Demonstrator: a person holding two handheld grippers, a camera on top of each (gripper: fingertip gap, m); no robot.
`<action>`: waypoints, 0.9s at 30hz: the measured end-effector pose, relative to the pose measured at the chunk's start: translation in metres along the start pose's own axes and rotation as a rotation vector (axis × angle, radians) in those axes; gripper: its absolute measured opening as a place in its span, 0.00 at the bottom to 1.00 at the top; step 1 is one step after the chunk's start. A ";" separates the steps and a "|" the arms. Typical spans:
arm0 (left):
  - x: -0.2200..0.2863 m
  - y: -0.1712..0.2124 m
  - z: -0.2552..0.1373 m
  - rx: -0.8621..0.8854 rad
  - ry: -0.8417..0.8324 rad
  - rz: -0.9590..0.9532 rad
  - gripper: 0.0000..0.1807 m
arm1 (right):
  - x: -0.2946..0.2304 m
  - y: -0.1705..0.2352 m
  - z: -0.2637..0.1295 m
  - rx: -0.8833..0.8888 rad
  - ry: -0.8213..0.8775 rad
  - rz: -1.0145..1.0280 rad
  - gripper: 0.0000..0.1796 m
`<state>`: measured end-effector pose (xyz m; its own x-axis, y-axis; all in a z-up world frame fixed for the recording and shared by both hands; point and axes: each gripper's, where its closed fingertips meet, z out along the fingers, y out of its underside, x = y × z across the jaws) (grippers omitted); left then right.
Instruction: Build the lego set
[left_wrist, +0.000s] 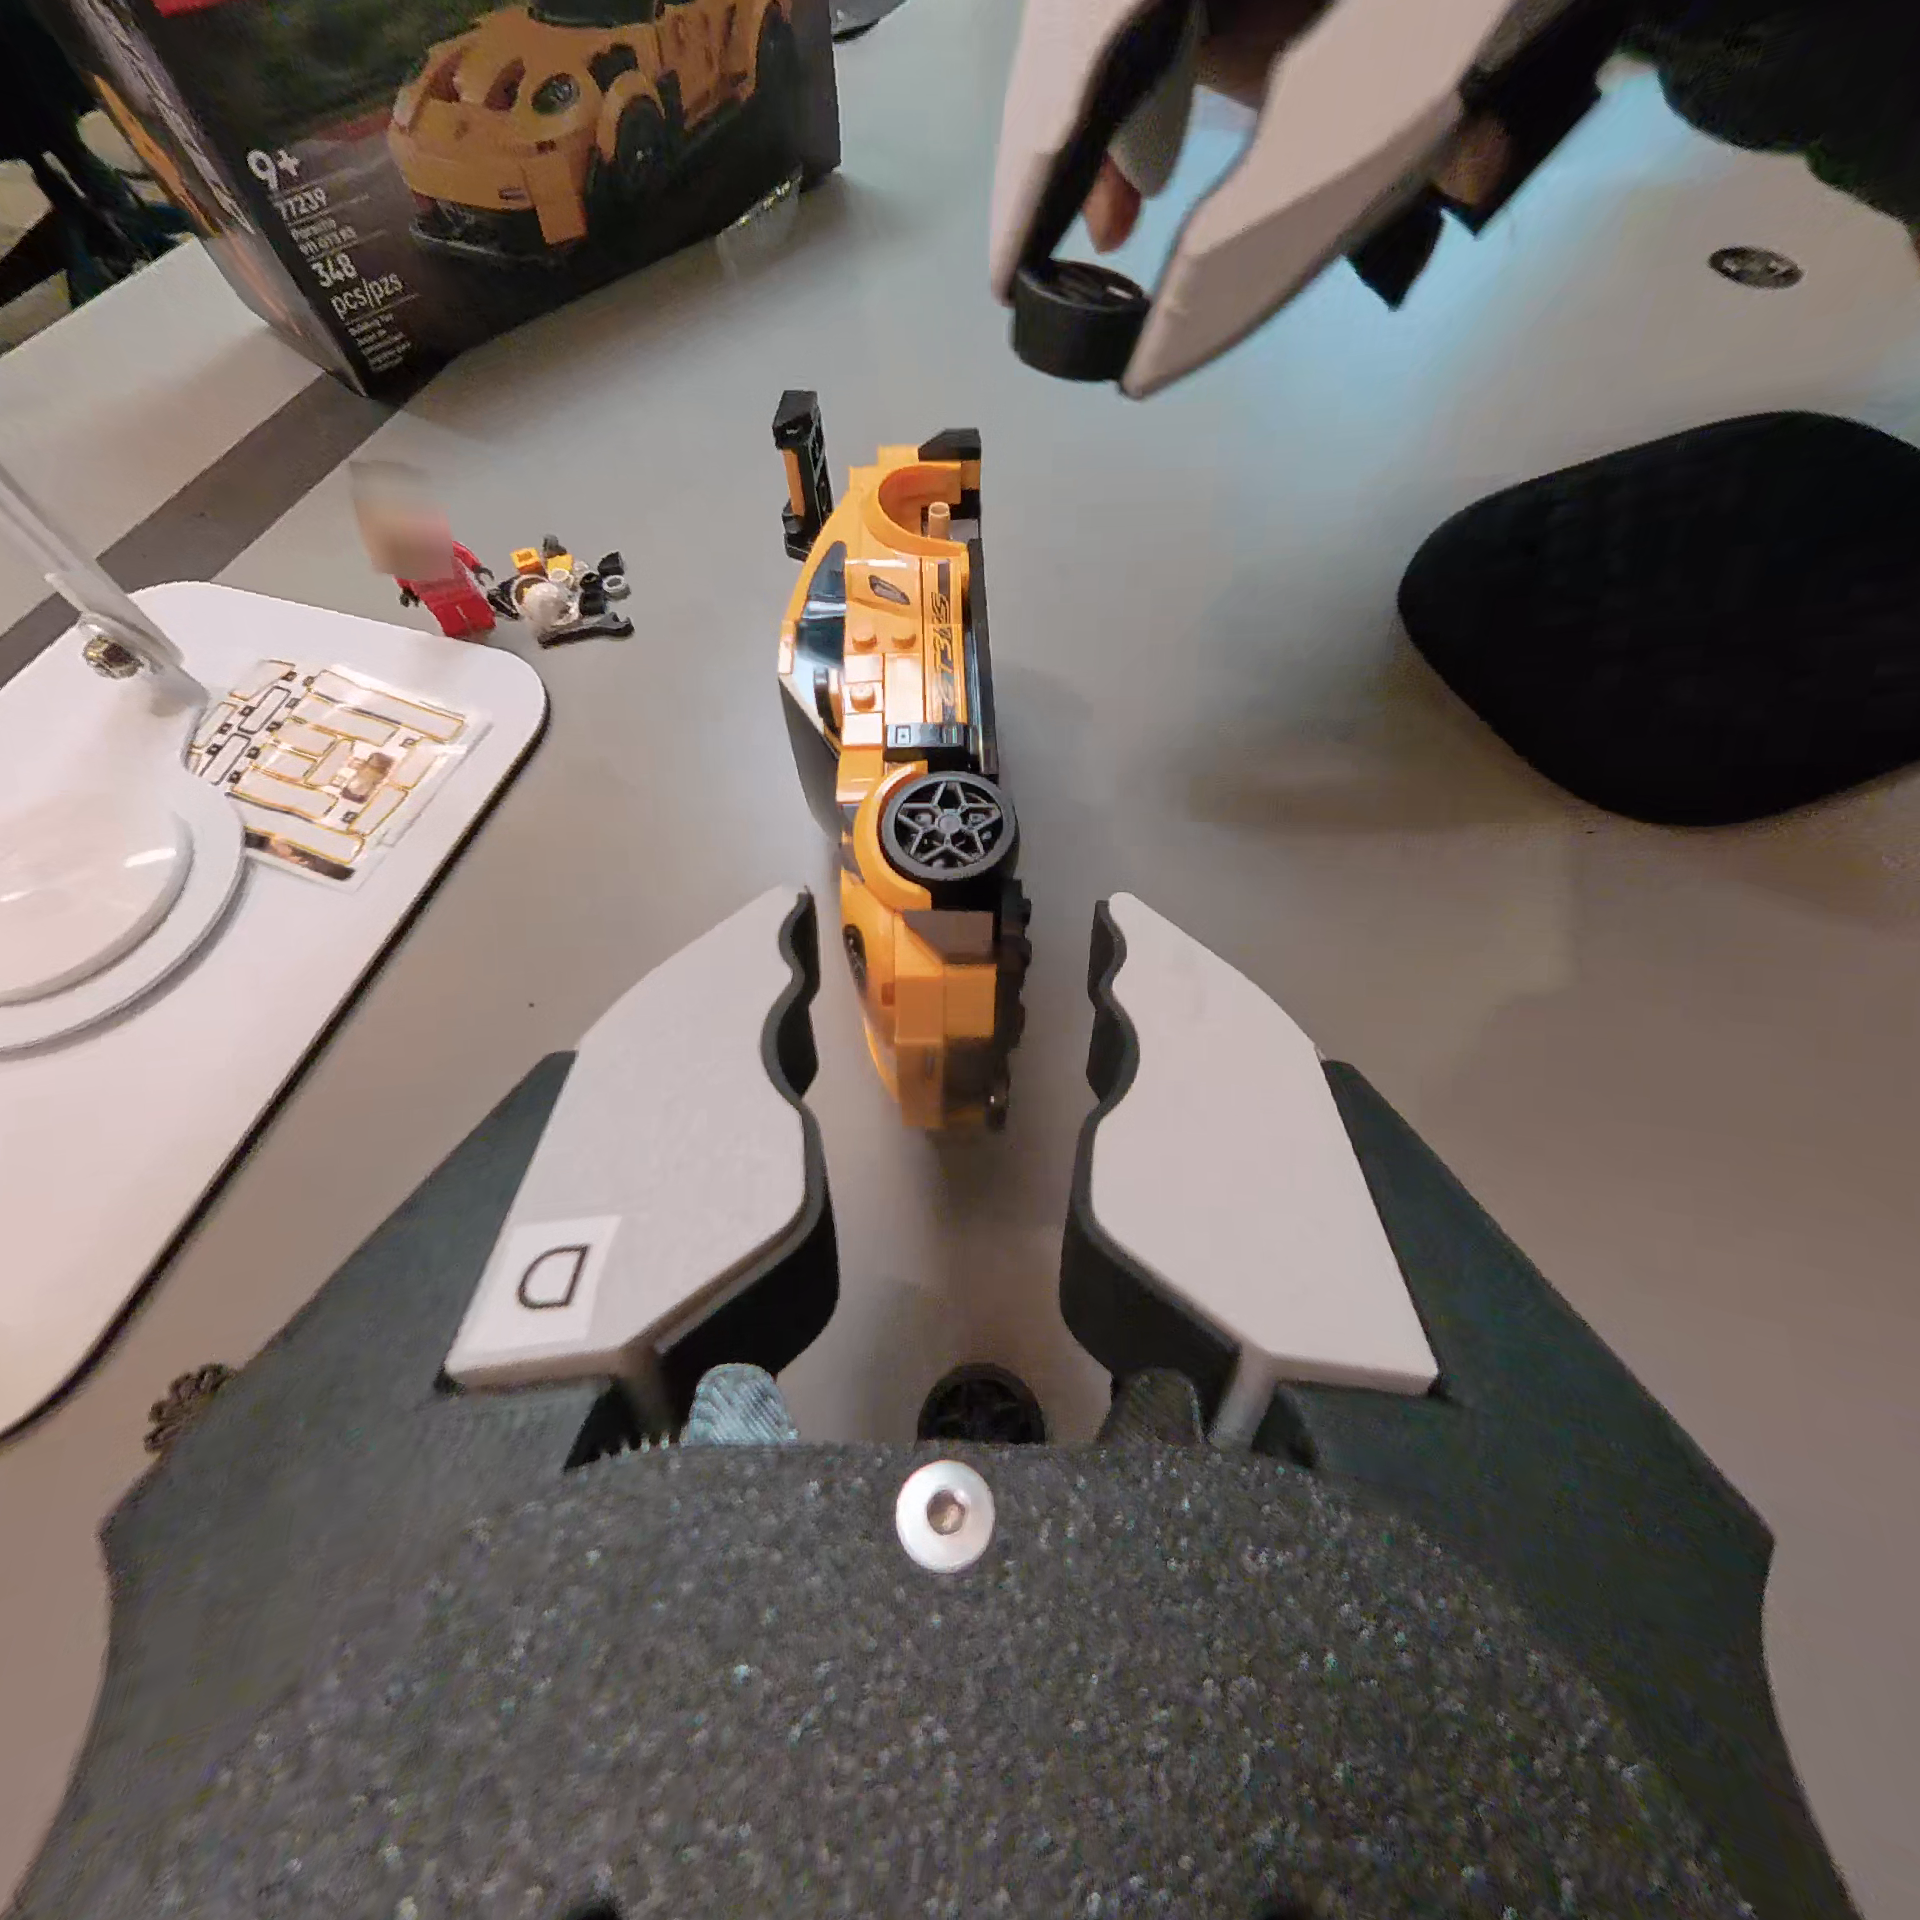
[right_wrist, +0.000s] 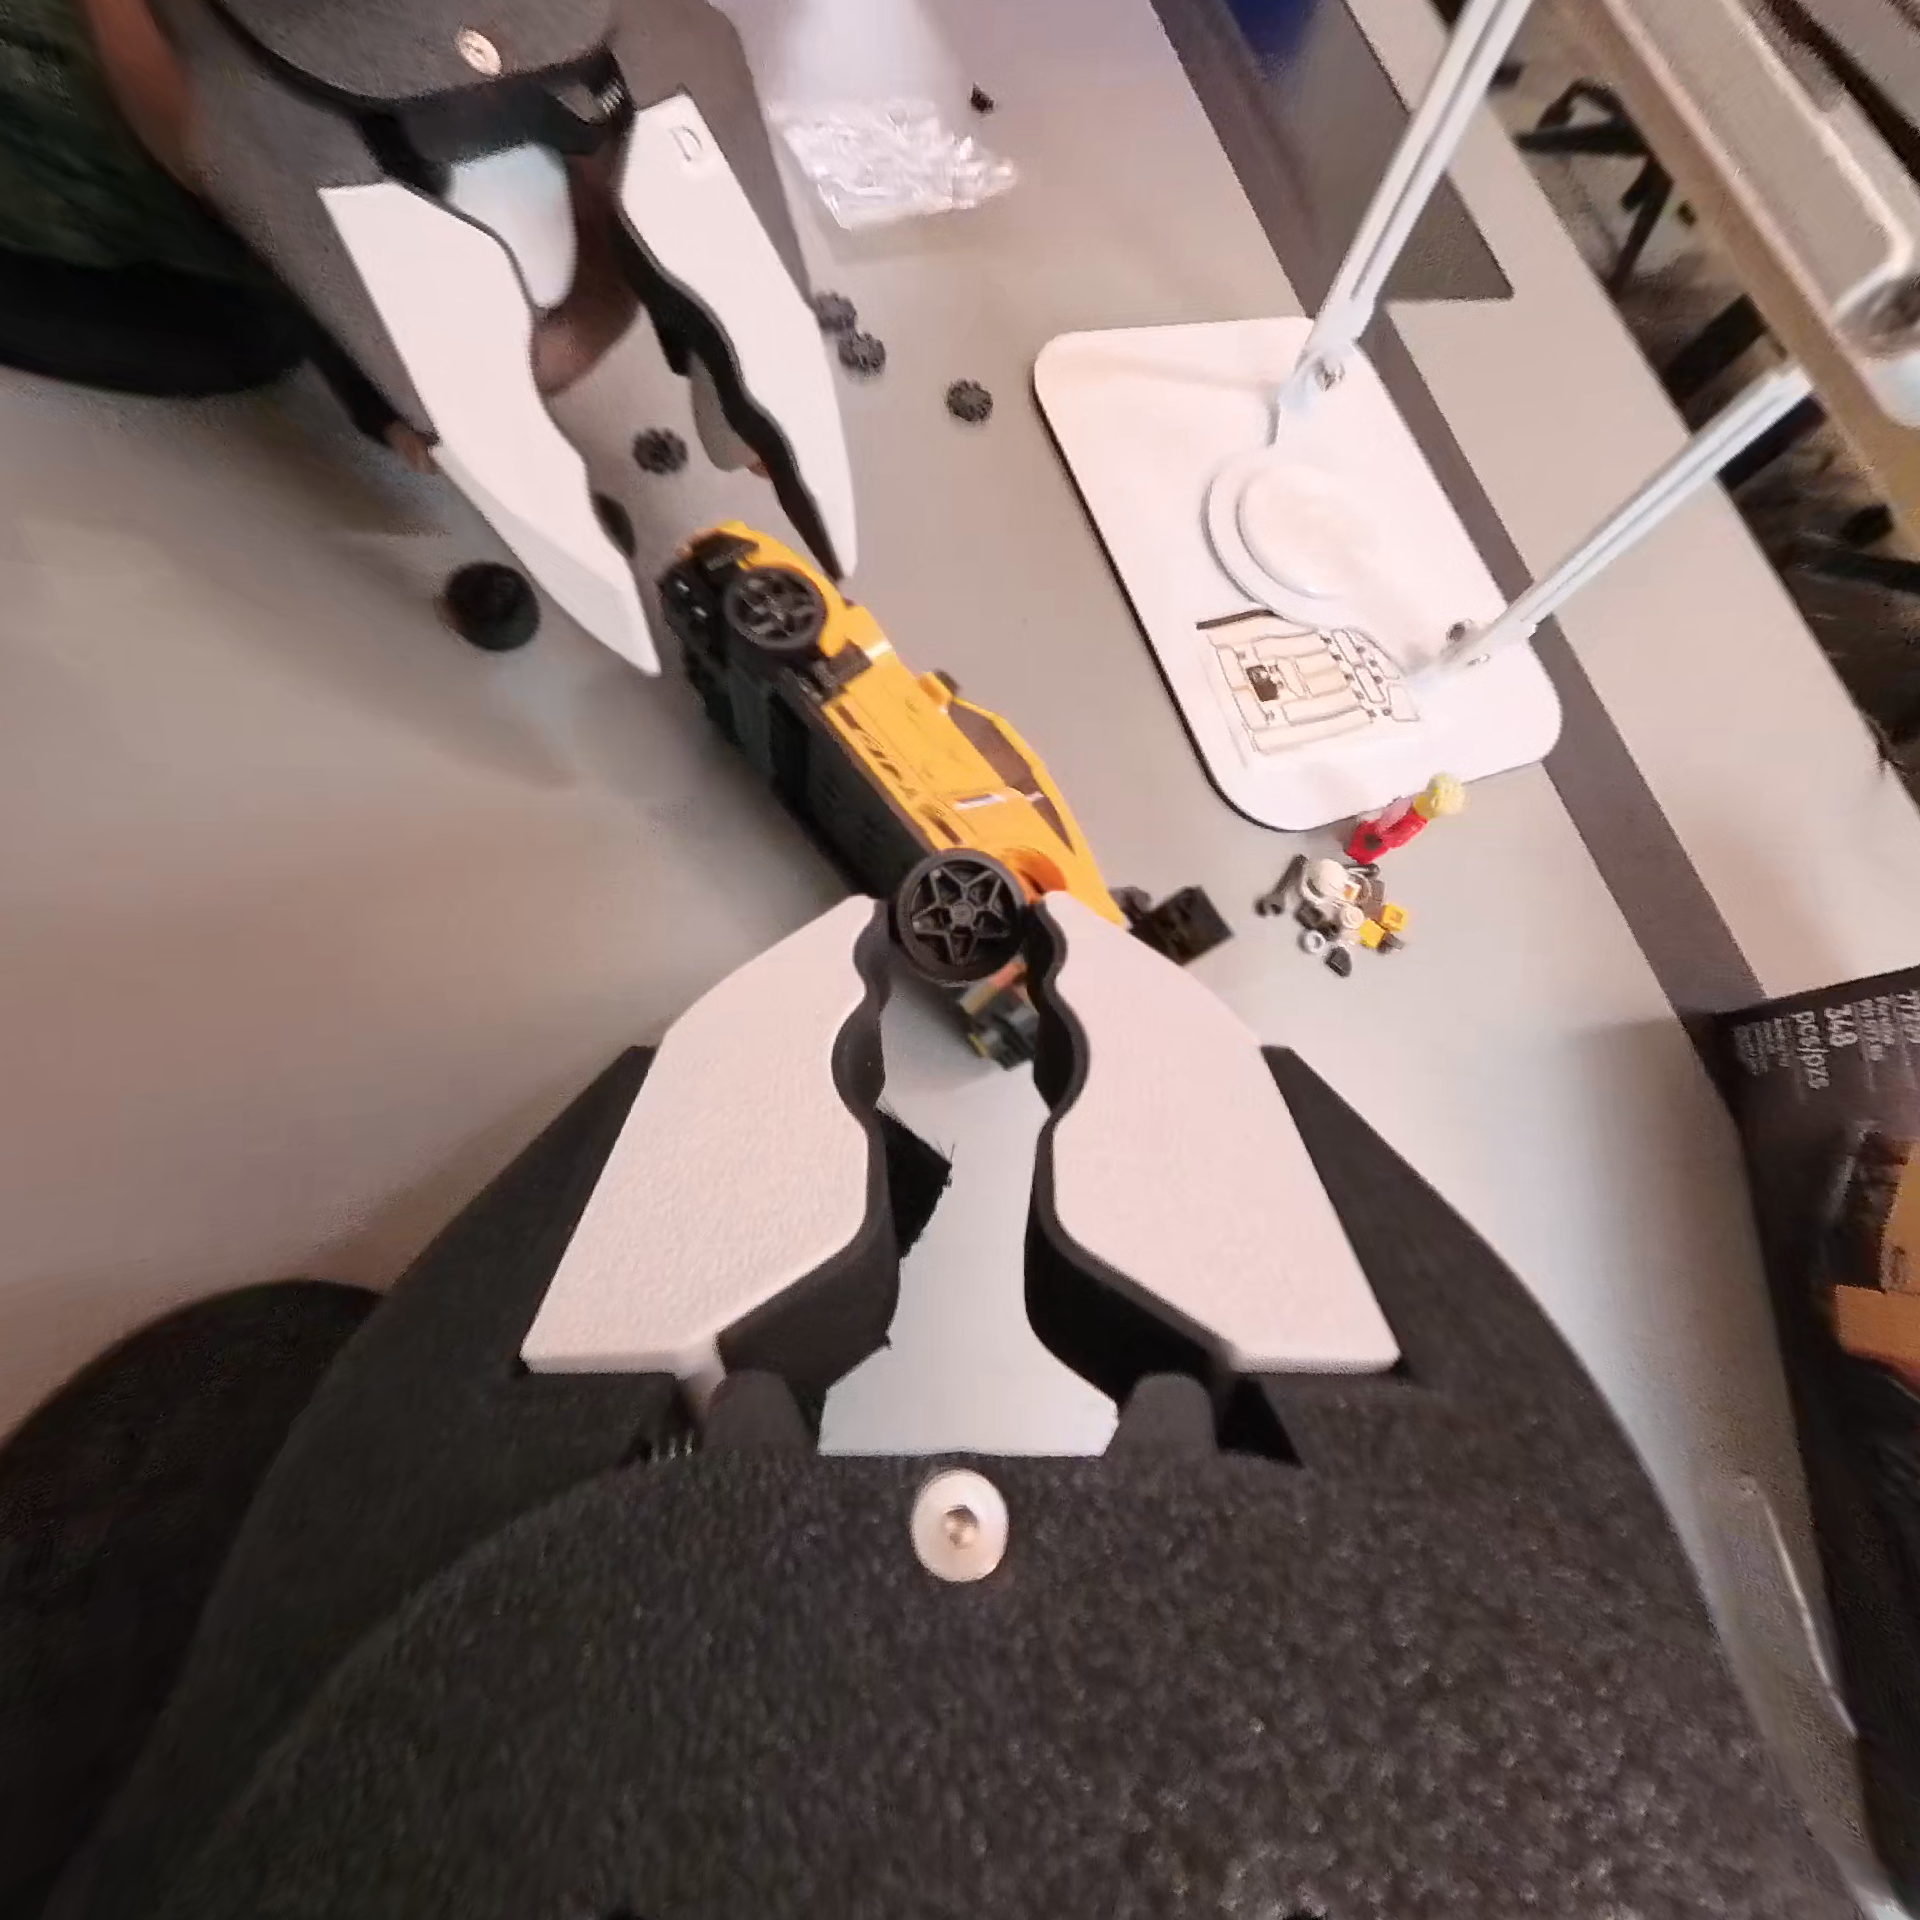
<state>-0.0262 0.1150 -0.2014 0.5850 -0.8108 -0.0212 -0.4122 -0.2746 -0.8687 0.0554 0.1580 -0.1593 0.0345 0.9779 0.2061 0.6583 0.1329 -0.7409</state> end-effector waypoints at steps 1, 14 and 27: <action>0.000 0.001 0.002 -0.011 -0.005 0.003 0.27 | 0.005 0.003 0.003 -0.014 -0.017 -0.001 0.13; -0.001 0.009 0.009 -0.013 -0.002 -0.029 0.22 | 0.008 0.013 0.034 -0.119 -0.182 -0.127 0.14; -0.003 0.010 0.009 -0.006 -0.010 -0.061 0.20 | 0.011 0.014 0.032 -0.163 -0.216 -0.175 0.17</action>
<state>-0.0255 0.1197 -0.2145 0.6163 -0.7870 0.0269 -0.3797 -0.3270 -0.8654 0.0409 0.1756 -0.1879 -0.2387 0.9564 0.1681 0.7524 0.2916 -0.5907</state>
